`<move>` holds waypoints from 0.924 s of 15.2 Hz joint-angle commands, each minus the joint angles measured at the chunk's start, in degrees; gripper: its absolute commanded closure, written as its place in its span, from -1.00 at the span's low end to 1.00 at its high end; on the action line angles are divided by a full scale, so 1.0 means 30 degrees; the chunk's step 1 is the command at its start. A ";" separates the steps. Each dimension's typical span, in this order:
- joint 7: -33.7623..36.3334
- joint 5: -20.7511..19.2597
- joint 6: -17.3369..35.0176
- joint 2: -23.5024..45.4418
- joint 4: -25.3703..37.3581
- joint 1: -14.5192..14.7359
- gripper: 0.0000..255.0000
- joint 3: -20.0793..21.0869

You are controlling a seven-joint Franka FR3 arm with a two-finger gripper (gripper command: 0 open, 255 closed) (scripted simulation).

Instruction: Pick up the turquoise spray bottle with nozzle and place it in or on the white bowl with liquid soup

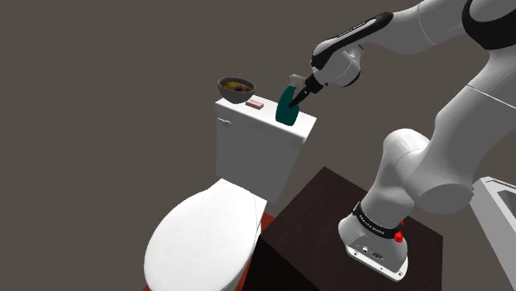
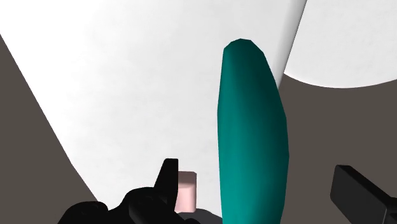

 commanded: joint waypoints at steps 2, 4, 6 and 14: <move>-0.0028 0.0048 0.0012 0.0024 0.0003 0.0035 -1.00 -0.0024; -0.0026 0.0043 0.0010 0.0022 0.0003 0.0031 -1.00 -0.0022; -0.0026 0.0043 0.0010 0.0022 0.0003 0.0031 1.00 -0.0022; -0.0028 0.0048 0.0012 0.0024 0.0003 0.0035 1.00 -0.0024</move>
